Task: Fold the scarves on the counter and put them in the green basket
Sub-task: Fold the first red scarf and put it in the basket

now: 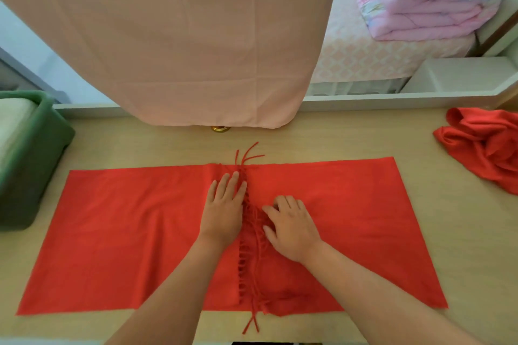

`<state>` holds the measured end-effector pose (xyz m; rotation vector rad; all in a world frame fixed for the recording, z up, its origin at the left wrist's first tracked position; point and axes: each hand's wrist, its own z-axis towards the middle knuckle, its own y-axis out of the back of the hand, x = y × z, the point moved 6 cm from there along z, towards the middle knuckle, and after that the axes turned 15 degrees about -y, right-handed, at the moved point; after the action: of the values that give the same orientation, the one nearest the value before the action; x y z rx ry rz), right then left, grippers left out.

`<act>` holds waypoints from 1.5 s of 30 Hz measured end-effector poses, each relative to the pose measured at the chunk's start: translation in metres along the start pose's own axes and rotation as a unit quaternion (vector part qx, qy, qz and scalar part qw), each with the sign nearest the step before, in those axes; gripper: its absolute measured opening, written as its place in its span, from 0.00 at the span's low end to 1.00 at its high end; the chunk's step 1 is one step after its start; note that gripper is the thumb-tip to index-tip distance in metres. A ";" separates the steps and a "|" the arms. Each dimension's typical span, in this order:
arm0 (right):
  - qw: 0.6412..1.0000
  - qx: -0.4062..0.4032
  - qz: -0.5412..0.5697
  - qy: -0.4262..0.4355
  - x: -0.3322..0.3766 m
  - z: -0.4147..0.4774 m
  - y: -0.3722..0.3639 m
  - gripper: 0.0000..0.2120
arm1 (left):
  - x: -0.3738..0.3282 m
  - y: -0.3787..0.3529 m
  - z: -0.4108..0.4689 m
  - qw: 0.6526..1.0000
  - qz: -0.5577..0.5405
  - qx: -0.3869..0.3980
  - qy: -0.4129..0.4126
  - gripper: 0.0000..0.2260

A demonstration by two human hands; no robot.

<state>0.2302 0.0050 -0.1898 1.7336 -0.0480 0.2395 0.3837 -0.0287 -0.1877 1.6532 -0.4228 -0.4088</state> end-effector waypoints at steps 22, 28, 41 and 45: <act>0.990 0.136 0.024 -0.011 -0.040 -0.081 -0.005 0.37 | -0.064 -0.011 -0.139 0.994 -0.065 0.026 -0.081 0.28; 0.991 0.064 0.052 -0.107 -0.088 -0.110 0.003 0.25 | -0.090 0.031 -0.122 0.986 -0.087 -0.143 -0.026 0.13; 0.916 0.017 0.053 -0.398 -0.265 -0.167 0.044 0.21 | -0.269 0.061 0.056 0.962 -0.173 -0.003 -0.210 0.15; 0.898 0.041 0.093 -0.428 -0.279 -0.171 0.036 0.16 | -0.311 0.055 0.099 0.962 -0.102 0.048 -0.250 0.17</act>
<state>-0.0710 0.1375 -0.1798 1.7991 -0.8603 -0.4094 0.0629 0.0341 -0.1374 1.6853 -0.6542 -0.9840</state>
